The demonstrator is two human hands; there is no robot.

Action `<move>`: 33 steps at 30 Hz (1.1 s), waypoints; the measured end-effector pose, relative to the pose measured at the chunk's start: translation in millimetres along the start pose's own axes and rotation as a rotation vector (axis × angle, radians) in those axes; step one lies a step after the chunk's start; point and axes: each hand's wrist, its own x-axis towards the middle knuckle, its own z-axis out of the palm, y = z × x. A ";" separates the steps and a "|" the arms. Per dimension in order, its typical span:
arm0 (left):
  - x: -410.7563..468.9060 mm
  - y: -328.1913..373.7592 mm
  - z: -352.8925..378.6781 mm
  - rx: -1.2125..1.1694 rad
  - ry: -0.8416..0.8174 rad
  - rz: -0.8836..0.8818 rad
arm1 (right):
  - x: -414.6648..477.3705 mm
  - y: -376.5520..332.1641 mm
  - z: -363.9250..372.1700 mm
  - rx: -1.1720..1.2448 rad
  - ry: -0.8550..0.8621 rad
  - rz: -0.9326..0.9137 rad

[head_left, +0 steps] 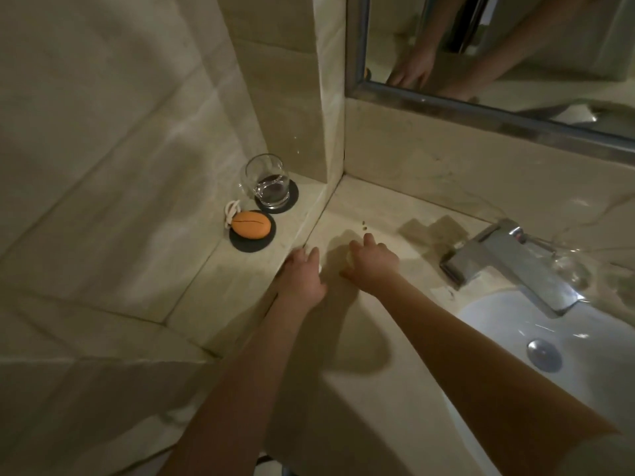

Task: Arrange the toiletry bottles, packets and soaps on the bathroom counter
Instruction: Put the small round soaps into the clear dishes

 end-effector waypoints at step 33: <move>-94.9 133.5 -28.0 -0.373 0.216 0.341 | -184.4 128.0 -54.0 0.644 0.511 -0.162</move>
